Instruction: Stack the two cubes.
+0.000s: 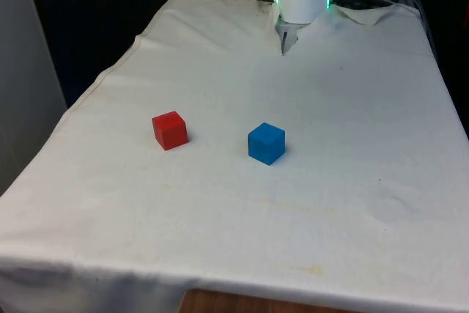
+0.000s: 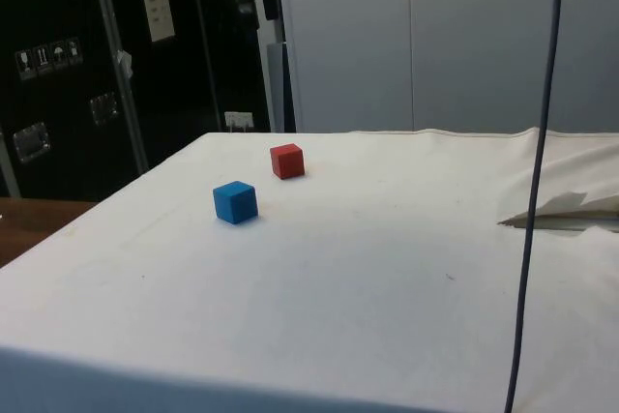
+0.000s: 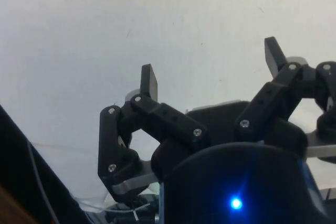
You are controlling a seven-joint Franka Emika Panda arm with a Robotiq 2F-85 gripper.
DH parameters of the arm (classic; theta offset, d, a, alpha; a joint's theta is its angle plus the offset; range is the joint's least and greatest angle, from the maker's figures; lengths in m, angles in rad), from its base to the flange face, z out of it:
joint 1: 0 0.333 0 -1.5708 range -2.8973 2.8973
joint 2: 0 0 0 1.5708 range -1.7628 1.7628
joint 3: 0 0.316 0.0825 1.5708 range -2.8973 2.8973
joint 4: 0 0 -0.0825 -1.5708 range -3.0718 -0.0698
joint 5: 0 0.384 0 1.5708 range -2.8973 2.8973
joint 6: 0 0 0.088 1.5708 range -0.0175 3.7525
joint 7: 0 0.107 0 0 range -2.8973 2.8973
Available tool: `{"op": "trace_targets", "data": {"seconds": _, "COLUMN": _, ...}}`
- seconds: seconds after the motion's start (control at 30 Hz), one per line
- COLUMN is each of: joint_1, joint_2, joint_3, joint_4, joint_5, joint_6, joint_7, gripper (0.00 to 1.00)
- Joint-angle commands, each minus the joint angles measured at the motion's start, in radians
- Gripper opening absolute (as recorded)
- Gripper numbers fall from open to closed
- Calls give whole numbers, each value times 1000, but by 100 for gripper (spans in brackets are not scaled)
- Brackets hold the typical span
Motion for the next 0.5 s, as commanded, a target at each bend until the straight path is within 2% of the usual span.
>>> {"op": "trace_targets", "data": {"seconds": 0.0, "joint_1": 1, "joint_2": 2, "joint_3": -2, "joint_4": -6, "joint_5": -6, "joint_6": 14, "joint_7": 14, "gripper": 100}}
{"op": "trace_targets", "data": {"seconds": 0.13, "joint_1": 1, "joint_2": 12, "joint_3": -4, "joint_4": -11, "joint_5": -5, "joint_6": 24, "joint_7": 46, "gripper": 100}}
{"op": "trace_targets", "data": {"seconds": 0.17, "joint_1": 0, "joint_2": 11, "joint_3": -2, "joint_4": -5, "joint_5": 0, "joint_6": 9, "joint_7": 34, "gripper": 100}}
{"op": "trace_targets", "data": {"seconds": 0.2, "joint_1": 1, "joint_2": 13, "joint_3": -5, "joint_4": -13, "joint_5": -5, "joint_6": 27, "joint_7": 52, "gripper": 100}}
{"op": "trace_targets", "data": {"seconds": 0.4, "joint_1": 0, "joint_2": 23, "joint_3": -5, "joint_4": -20, "joint_5": 0, "joint_6": 34, "joint_7": 83, "gripper": 100}}
{"op": "trace_targets", "data": {"seconds": 0.47, "joint_1": 1, "joint_2": 27, "joint_3": -8, "joint_4": -29, "joint_5": -5, "joint_6": 54, "joint_7": 108, "gripper": 100}}
